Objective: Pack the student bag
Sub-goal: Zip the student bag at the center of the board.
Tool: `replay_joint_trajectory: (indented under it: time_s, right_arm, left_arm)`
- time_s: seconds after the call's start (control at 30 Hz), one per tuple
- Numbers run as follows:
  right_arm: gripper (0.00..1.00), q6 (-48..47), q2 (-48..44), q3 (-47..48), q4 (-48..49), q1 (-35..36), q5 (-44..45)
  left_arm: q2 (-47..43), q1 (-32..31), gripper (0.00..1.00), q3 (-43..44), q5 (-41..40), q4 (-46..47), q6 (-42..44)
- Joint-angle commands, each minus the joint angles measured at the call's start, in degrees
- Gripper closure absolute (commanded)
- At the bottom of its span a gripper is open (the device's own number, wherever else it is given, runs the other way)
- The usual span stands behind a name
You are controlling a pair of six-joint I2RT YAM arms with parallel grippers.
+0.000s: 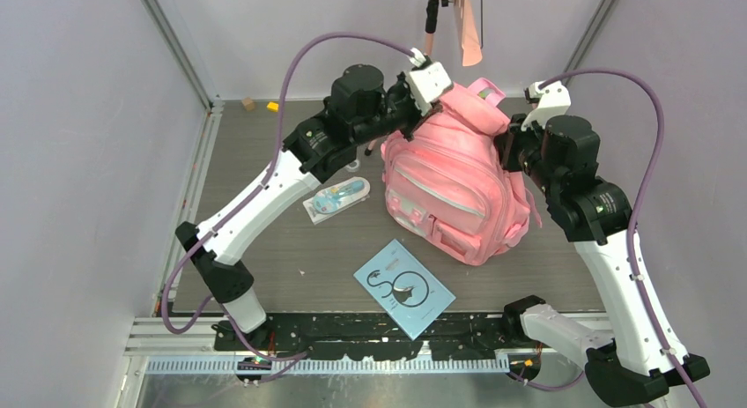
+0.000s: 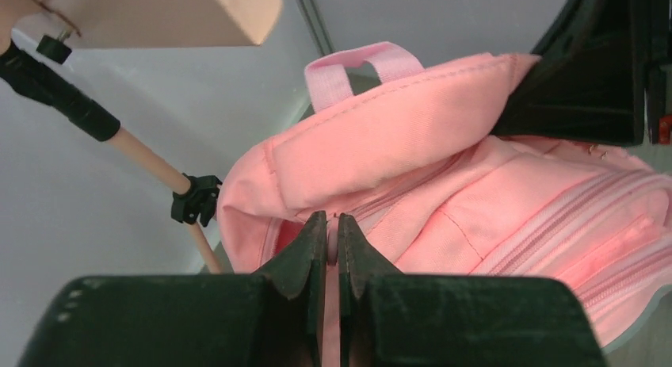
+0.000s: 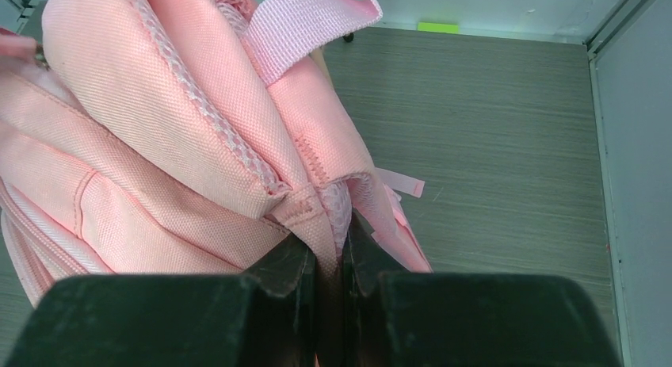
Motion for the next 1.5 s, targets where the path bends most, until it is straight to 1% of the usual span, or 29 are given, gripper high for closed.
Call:
replay_joint_trajectory:
  time_s: [0.0,0.03,0.13,0.2,0.3,0.63,1.07,1.3,1.47]
  right_arm:
    - [1.0,3.0,-2.8,1.04,13.03,0.29,1.52]
    - [1.0,3.04,-2.83,0.92,13.08,0.29,1.65]
    - [1.0,2.98,-3.09,0.66,13.08,0.29,2.04]
    - [1.0,2.9,-3.12,0.64,12.83,0.29,2.25]
    - [1.0,2.67,-3.18,0.98,12.15,0.29,2.5]
    - [1.0,1.79,-3.99,0.89,11.27,0.29,2.93]
    - [1.0,1.64,-3.3,1.67,10.45,0.29,2.69]
    - [1.0,1.56,-2.41,2.83,9.53,0.29,2.9]
    - [1.0,2.32,-2.07,2.95,9.88,0.29,3.1]
  left_arm:
    - [-2.2,5.7,1.0,-0.17,-0.51,5.85,-18.98]
    - [-2.41,7.54,1.0,-1.01,0.18,6.89,-24.87]
    - [-4.3,11.88,1.0,-7.57,3.22,13.8,-36.08]
    - [-5.38,14.19,1.0,-11.01,5.03,17.94,-41.0]
    - [-5.21,16.52,1.0,-12.3,7.05,19.49,-44.86]
    - [-3.93,22.5,1.0,-14.93,7.5,20.66,-50.45]
    - [-5.3,25.85,1.0,-27.22,8.33,22.55,-52.81]
    - [-5.7,25.91,1.0,-36.8,9.69,26.49,-54.14]
    - [-4.86,25.92,1.0,-40.74,9.33,27.21,-53.74]
